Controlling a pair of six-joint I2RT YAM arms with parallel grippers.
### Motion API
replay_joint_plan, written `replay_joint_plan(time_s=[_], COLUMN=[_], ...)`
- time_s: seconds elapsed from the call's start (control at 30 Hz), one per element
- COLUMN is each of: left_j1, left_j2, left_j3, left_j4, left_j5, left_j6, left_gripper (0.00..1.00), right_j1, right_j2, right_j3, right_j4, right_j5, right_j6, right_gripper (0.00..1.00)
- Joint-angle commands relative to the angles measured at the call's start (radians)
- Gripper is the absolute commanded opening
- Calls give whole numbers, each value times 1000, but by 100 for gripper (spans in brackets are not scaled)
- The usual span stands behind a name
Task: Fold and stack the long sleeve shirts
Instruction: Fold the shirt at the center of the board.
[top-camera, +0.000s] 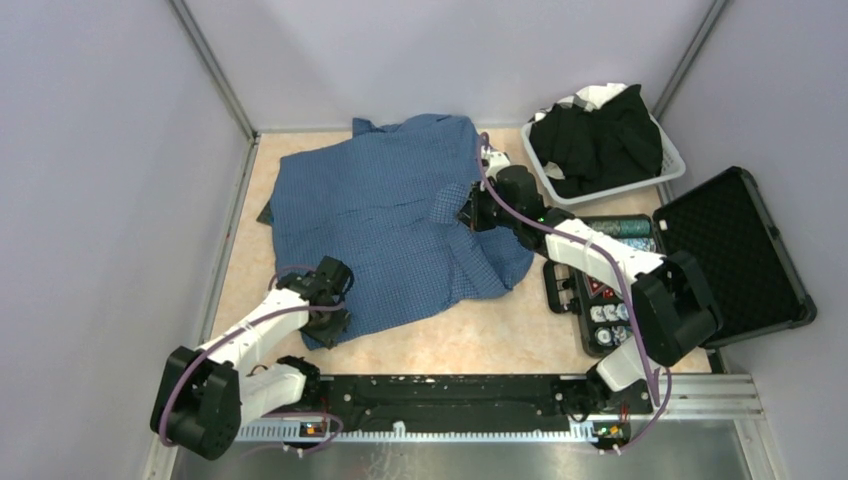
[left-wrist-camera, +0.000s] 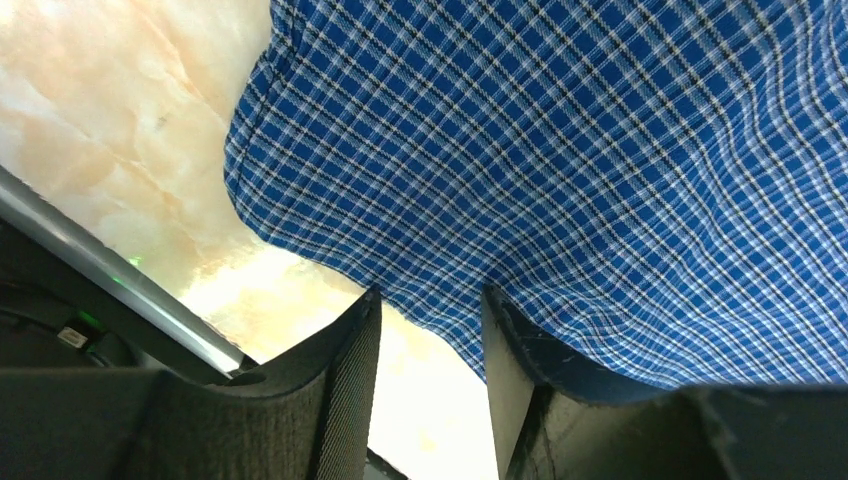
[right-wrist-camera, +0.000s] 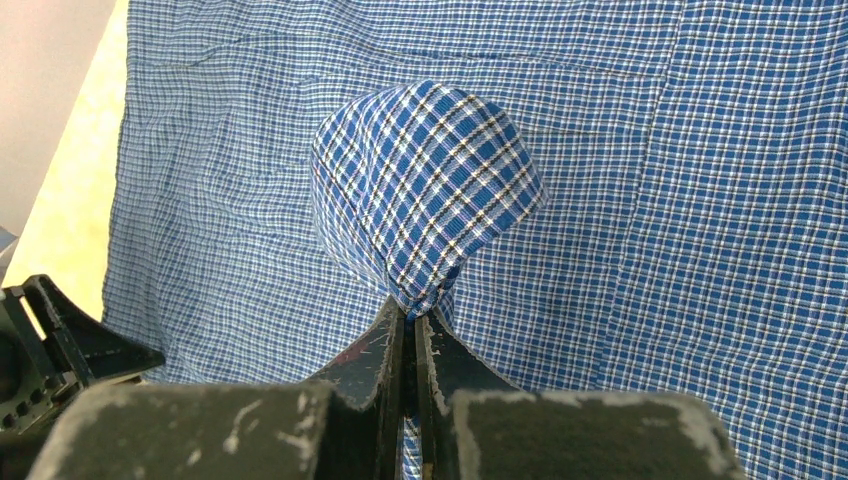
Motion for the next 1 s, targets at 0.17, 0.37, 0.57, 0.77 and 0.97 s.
replay_joint_plan(time_s=[0.17,0.37,0.57,0.77,0.97], left_j1=[-15,-16,-16,-14,-13], left_j2=[56,65,73,95,145], left_j3=[-80,42,164,281,358], left_j4=[104,-25,-99,-45,48], left_j5=[47,-64,-153,-233,-254], left_j6=[-50,9,144,365,531], left_gripper=[29,1,3,6,6], right_j1=[-4,-4,-1,45,49], right_j2=[-71,-79,-111,-99,7], right_j3=[-16,-18,-6,138,350], right_j4=[62,66,77,-10,-142], right_j5=[-8,-11,-56,-18,26], right_j6=[-5,-20,-50,-144,-247], right_gripper=[0,0,0,0,0])
